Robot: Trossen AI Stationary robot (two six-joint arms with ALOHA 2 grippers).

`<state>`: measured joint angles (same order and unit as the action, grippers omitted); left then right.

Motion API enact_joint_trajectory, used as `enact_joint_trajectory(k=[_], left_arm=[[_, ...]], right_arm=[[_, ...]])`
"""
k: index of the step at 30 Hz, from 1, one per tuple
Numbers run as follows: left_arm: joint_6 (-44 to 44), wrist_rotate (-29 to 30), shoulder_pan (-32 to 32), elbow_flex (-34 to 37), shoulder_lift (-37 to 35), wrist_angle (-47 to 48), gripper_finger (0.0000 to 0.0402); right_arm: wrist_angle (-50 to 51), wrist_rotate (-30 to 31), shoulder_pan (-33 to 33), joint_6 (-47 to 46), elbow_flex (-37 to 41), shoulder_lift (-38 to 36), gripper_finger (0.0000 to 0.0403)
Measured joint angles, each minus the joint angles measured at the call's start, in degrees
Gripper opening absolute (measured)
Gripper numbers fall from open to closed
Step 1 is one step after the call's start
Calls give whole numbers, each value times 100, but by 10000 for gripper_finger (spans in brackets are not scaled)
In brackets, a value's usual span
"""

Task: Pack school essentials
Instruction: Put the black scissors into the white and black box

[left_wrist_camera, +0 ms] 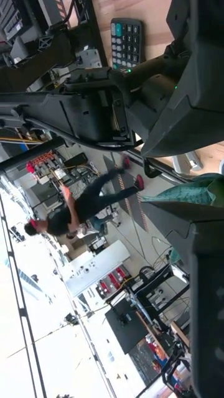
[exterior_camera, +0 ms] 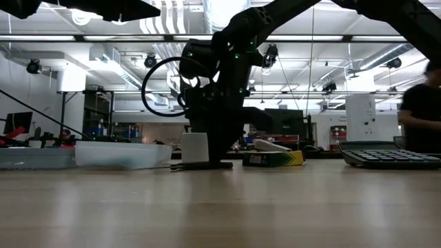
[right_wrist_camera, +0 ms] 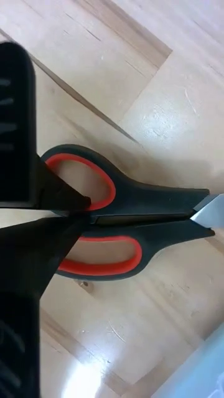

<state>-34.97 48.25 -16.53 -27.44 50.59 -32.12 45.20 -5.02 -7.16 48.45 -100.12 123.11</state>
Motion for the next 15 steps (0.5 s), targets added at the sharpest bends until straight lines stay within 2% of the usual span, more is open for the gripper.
enact_joint_trajectory(k=[8,15], left_arm=[[1,0,4,0,13,0,107],[9,0,2,0,15,-2,107]], right_arm=[[459,-90,159,-525,1,-40,9],[441,-118,450,-1066,20,-276,8]])
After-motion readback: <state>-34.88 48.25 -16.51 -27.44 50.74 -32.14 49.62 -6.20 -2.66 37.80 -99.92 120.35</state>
